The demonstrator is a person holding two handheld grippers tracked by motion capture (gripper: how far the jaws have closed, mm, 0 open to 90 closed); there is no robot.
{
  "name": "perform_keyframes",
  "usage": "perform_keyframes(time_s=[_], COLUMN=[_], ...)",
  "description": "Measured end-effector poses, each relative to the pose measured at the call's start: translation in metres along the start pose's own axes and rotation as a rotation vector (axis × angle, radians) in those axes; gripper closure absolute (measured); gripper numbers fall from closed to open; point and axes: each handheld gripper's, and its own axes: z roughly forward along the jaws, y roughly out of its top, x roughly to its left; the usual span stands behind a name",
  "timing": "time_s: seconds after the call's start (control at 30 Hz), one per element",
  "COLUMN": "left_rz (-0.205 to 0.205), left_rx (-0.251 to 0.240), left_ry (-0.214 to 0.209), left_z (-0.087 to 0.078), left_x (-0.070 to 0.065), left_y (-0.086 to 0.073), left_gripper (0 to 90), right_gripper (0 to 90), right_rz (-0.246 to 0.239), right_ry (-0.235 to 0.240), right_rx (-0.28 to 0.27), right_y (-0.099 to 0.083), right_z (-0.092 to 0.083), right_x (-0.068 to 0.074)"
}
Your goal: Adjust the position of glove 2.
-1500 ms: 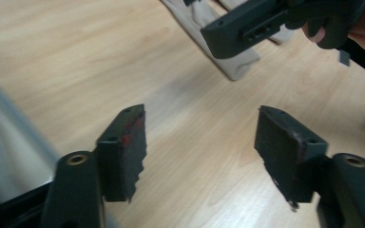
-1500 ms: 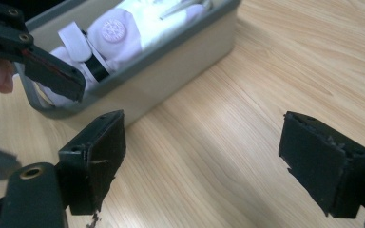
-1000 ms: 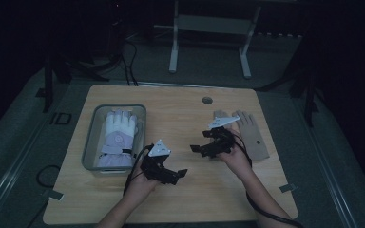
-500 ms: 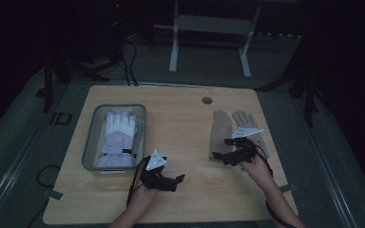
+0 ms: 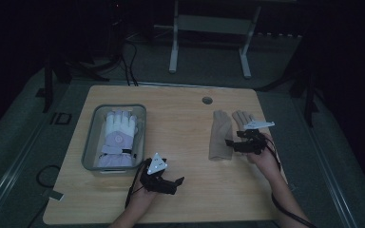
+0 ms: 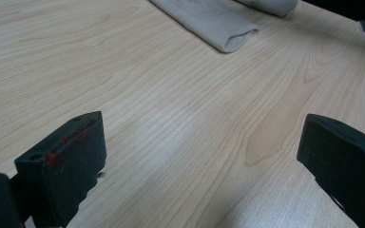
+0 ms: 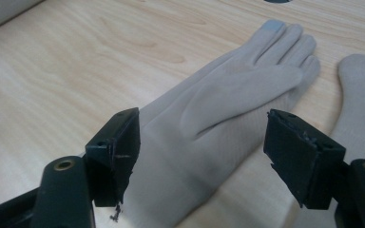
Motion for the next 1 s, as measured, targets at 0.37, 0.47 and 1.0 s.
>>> perform_keyframes(time_s=[0.37, 0.47, 1.0], left_rz=[0.002, 0.004, 0.012], left_rx=[0.011, 0.01, 0.018], left_ry=[-0.001, -0.002, -0.002], left_z=[0.002, 0.002, 0.003], left_x=[0.0, 0.0, -0.002], left_y=[-0.001, -0.001, -0.001], left_gripper=[2.6, 2.7, 2.7], right_gripper=[28.3, 28.3, 21.9], right_rz=[0.031, 0.021, -0.032], right_ry=[-0.038, -0.048, -0.113], right_rx=[0.032, 0.052, 0.108], right_y=[0.018, 0.02, 0.012], right_z=[0.041, 0.052, 0.075], right_x=[-0.013, -0.014, -0.014])
